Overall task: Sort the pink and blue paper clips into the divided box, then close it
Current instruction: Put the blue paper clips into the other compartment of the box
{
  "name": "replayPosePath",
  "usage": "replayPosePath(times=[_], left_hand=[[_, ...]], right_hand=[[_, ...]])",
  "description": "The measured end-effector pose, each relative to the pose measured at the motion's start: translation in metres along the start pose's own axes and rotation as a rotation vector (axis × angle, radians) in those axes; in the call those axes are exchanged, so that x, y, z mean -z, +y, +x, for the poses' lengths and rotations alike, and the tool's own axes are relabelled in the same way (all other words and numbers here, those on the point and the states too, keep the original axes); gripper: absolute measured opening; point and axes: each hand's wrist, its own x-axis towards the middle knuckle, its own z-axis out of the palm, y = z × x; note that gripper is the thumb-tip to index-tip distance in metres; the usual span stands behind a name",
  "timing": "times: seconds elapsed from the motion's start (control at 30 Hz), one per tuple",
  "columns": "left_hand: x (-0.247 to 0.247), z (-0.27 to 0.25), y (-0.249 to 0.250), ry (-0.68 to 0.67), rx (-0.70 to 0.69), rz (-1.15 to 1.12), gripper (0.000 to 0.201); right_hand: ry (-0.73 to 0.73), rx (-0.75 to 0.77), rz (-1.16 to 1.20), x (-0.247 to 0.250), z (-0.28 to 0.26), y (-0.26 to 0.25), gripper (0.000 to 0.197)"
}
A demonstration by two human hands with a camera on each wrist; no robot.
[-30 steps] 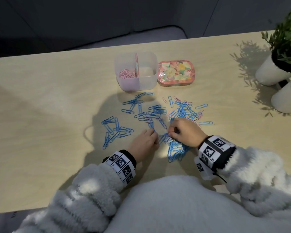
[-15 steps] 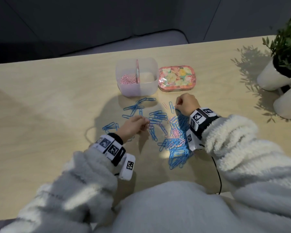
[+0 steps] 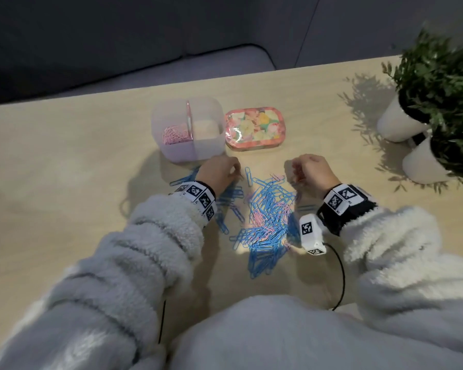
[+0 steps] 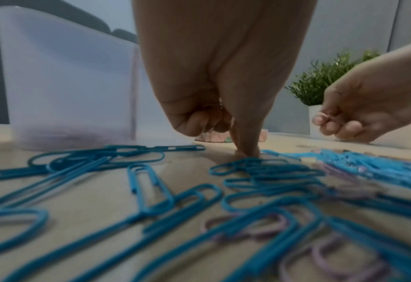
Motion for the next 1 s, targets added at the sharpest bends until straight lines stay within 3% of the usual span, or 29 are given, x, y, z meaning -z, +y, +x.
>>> replayPosePath(times=[0.17,0.3,0.4,0.53,0.6,0.67,0.8,0.93,1.0], left_hand=[[-0.003,-0.001,-0.002,-0.076,0.038,0.022,0.015],[-0.002,-0.014,-0.007,-0.116,0.009,-0.009,0.017],[0.013,-0.027,-0.005,0.042,-0.003,-0.088,0.016],[0.063,-0.027,-0.012,0.419,0.089,-0.182,0.014],[0.081,-0.02,-0.027,0.6,0.149,-0.186,0.013],[0.087,-0.013,-0.042,0.671,0.208,-0.156,0.015],[0.079,-0.003,-0.058,0.522,0.221,-0.071,0.021],[0.071,-0.006,-0.057,0.439,0.135,0.041,0.031],[0.072,-0.011,-0.052,0.457,0.106,0.079,0.031]], right_hand=[[-0.092,0.128,-0.646,-0.011,0.012,0.013,0.022],[-0.128,0.128,-0.862,-0.022,0.013,0.003,0.016],[-0.217,0.085,-0.728,-0.02,0.015,0.0,0.02],[-0.269,0.067,-0.299,-0.007,0.006,-0.014,0.025],[-0.261,0.055,-0.217,-0.001,0.004,-0.02,0.028],[-0.214,0.026,-0.158,0.003,0.005,-0.018,0.03],[-0.203,0.042,-0.188,0.007,0.007,0.0,0.034],[-0.195,0.244,-0.649,0.006,0.004,0.01,0.007],[-0.152,0.289,-0.78,0.001,0.002,0.011,0.009]])
